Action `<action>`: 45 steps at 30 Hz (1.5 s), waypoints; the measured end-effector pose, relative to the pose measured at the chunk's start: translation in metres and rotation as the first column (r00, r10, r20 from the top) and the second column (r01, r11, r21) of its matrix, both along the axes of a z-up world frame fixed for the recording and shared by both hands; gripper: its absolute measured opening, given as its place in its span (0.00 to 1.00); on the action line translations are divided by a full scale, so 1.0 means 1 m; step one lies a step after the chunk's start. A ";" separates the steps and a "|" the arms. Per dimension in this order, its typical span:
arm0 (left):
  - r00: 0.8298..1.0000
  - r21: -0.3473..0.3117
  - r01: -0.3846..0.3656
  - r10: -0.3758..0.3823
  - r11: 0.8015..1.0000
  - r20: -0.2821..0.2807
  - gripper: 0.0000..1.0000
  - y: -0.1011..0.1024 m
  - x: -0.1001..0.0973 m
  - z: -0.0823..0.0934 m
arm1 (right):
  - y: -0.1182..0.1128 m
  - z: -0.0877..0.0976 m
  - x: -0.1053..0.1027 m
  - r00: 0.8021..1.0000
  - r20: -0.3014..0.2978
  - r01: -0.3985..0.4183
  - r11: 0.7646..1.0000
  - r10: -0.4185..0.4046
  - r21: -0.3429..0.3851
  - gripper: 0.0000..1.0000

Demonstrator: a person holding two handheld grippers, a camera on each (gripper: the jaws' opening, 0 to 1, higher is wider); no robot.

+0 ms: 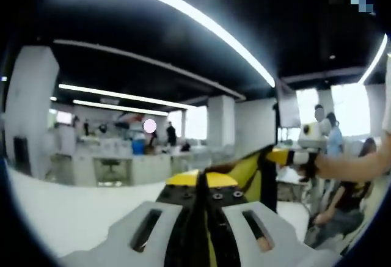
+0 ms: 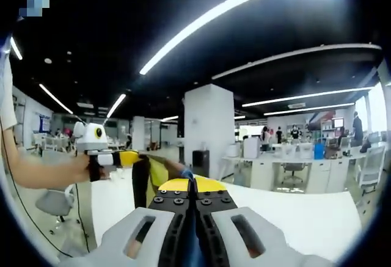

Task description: Fold the garment on the visible template until the final outline fits inside the template.

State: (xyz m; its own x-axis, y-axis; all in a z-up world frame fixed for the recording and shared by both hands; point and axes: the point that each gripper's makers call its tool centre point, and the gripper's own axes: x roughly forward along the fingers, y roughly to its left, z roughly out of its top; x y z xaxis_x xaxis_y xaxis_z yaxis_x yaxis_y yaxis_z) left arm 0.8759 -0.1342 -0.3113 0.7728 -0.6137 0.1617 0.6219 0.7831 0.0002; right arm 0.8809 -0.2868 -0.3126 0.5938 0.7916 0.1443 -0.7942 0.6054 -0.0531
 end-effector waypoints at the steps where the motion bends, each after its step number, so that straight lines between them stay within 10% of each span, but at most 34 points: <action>1: 1.000 0.003 0.000 0.000 1.000 0.002 0.00 0.000 0.000 0.001 | 0.000 0.001 0.000 1.000 0.001 -0.001 1.000 0.001 0.001 0.01; 29: 0.999 0.030 0.017 -0.018 0.999 0.051 0.00 -0.002 -0.041 0.016 | -0.005 0.014 -0.039 1.000 0.015 -0.004 1.000 0.004 0.012 0.01; 45: 0.994 0.035 0.024 -0.027 0.999 0.108 0.00 -0.002 -0.093 0.037 | -0.008 0.036 -0.094 0.999 0.040 -0.030 0.998 0.028 0.063 0.01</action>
